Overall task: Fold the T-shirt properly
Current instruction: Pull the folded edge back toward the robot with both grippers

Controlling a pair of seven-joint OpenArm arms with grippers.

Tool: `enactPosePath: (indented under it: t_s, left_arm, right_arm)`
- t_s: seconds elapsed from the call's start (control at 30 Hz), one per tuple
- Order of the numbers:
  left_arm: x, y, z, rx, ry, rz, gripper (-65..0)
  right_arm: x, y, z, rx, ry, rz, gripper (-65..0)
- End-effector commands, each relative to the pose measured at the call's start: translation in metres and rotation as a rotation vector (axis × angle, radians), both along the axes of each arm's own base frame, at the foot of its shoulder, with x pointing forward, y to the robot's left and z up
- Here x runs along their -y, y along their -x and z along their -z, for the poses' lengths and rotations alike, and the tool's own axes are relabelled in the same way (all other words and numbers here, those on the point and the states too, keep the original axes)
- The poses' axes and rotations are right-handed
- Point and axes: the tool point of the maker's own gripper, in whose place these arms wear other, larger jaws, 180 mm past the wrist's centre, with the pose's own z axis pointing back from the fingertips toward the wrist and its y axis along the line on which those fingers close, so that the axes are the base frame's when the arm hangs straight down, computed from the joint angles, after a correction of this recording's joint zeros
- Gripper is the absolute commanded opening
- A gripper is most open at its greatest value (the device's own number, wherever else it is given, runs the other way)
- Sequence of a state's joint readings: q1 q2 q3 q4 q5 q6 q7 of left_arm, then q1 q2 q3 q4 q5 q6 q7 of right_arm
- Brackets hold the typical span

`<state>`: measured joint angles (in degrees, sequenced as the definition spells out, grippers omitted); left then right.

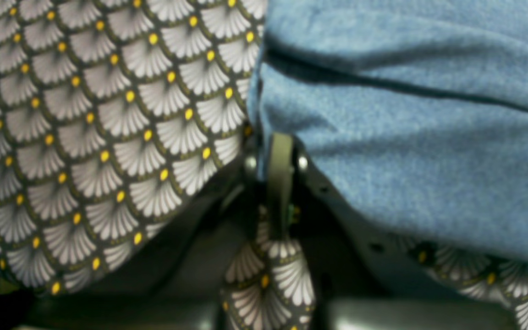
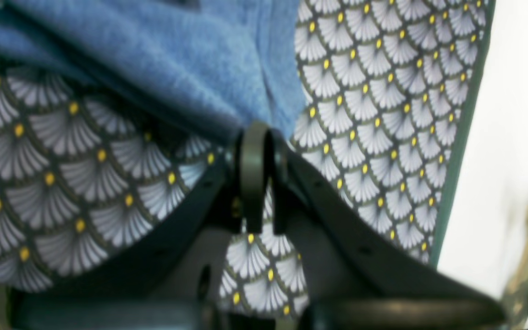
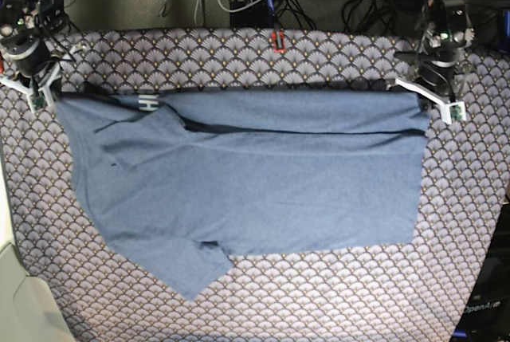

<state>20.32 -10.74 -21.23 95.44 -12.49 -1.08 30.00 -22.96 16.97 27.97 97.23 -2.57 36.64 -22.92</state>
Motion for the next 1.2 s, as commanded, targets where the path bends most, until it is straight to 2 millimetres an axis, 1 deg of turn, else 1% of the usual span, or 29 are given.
enactPosePath:
  t_s: [0.0,0.03,0.17,0.27,0.3,0.47,0.6,0.67,0.83,0.97,1.1,1.17]
  left_arm:
    - [-0.006,-0.003,-0.015,0.043,-0.035,0.004,-64.5]
    - [-0.006,0.000,-0.016,0.041,-0.041,0.009,-64.5]
    - [-0.009,0.002,-0.030,0.058,-0.079,0.038,-64.5]
    - [-0.009,0.007,-0.034,0.056,-0.092,0.050,-64.5]
    - [-0.012,0.008,-0.035,0.052,-0.105,0.058,-64.5]
    - [-0.013,0.015,-0.033,0.034,-0.111,0.066,-64.5]
    - [-0.013,0.026,-0.026,0.002,-0.112,0.068,-64.5]
    - [-0.013,0.028,-0.024,-0.004,-0.112,0.069,-64.5]
    - [-0.017,0.035,-0.018,-0.031,-0.118,0.070,-64.5]
    - [-0.016,0.036,-0.017,-0.033,-0.114,0.069,-64.5]
    - [-0.022,0.042,-0.002,-0.074,-0.107,0.053,-64.5]
    - [-0.025,0.045,0.003,-0.088,-0.108,0.048,-64.5]
  right_arm:
    - [0.005,-0.002,-0.010,0.025,0.020,-0.008,-65.0]
    - [0.006,0.003,-0.007,0.012,0.022,-0.010,-65.0]
    - [0.006,0.017,0.000,-0.027,0.022,-0.010,-65.0]
    - [0.005,0.030,0.006,-0.056,0.020,-0.010,-65.0]
    - [0.004,0.030,0.005,-0.055,0.023,-0.015,-65.0]
    - [-0.004,0.036,-0.005,-0.047,0.041,-0.045,-65.0]
    - [-0.010,0.041,-0.013,-0.044,0.056,-0.071,-65.0]
    - [-0.012,0.040,-0.016,-0.036,0.060,-0.078,-65.0]
    - [-0.018,0.046,-0.010,-0.068,0.043,-0.109,-65.0]
    - [-0.025,0.030,-0.011,-0.035,0.026,-0.110,-65.0]
    - [-0.021,0.020,-0.007,-0.025,0.012,-0.088,-65.0]
    - [-0.017,0.018,-0.005,-0.027,0.010,-0.077,-65.0]
